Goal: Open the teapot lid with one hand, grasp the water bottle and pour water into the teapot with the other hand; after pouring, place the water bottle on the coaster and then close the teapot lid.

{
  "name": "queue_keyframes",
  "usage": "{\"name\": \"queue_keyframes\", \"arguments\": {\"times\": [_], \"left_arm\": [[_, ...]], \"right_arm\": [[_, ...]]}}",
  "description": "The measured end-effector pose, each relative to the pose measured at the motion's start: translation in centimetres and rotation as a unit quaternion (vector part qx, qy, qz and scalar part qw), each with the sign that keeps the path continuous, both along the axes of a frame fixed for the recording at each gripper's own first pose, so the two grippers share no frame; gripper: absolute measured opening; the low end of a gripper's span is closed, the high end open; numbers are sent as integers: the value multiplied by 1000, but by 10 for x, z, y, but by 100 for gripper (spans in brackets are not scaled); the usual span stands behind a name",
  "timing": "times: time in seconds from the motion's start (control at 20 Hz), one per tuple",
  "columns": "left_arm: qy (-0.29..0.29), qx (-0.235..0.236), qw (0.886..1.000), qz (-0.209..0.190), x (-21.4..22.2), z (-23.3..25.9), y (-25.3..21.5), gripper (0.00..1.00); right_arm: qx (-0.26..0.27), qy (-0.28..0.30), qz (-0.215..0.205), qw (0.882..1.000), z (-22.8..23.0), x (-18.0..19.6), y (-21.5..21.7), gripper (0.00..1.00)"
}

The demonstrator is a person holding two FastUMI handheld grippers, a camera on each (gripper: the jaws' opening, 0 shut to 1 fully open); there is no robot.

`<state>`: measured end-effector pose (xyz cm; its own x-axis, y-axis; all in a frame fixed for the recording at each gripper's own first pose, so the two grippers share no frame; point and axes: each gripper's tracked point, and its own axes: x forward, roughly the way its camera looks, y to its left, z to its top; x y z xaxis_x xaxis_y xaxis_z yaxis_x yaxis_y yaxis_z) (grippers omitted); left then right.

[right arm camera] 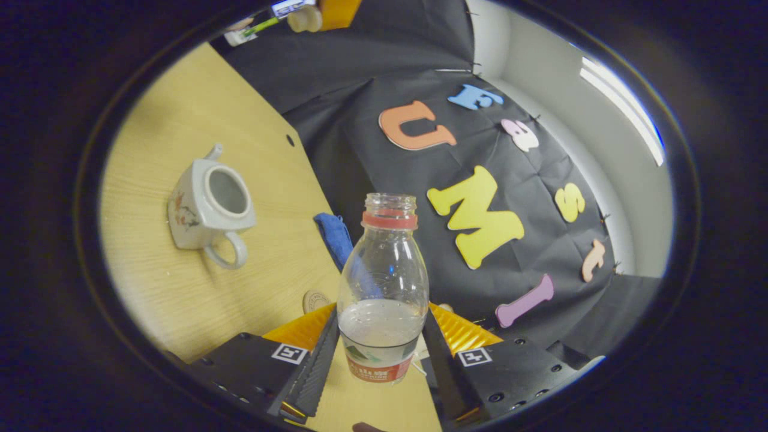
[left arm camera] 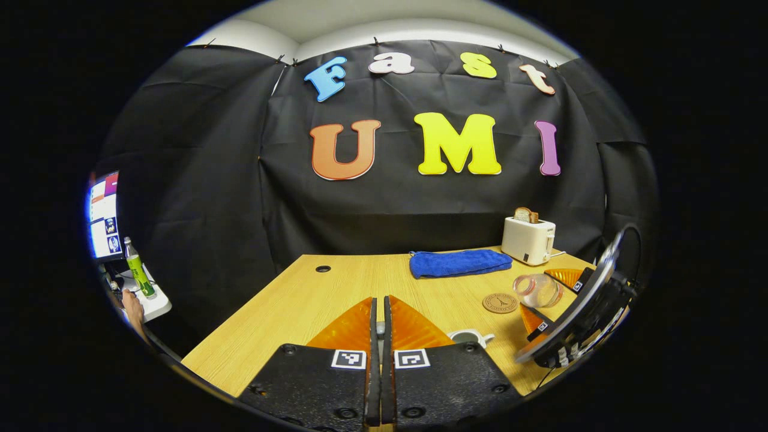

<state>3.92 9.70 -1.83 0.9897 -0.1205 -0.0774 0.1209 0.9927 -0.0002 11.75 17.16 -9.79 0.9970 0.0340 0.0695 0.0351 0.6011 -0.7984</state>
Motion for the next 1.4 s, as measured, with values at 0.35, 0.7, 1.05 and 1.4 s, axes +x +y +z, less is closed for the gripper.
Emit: {"name": "queue_keyframes", "arguments": {"times": [0.35, 0.7, 1.05, 1.4], "left_arm": [[4, 11, 1000, 0, 0, -3, -7, 3], [3, 31, 1000, -4, 1, -5, -15, 3], [8, 42, 999, 0, 2, -9, -16, 3], [5, 40, 999, 4, 1, -6, -14, 3]], "right_arm": [[219, 16, 13, 975, 38, 29, -19, 72], [379, 42, 8, 924, 35, 86, -30, 78], [421, 93, 13, 902, 14, 109, -9, 75], [438, 100, 24, 893, 11, 112, -1, 77]]}}
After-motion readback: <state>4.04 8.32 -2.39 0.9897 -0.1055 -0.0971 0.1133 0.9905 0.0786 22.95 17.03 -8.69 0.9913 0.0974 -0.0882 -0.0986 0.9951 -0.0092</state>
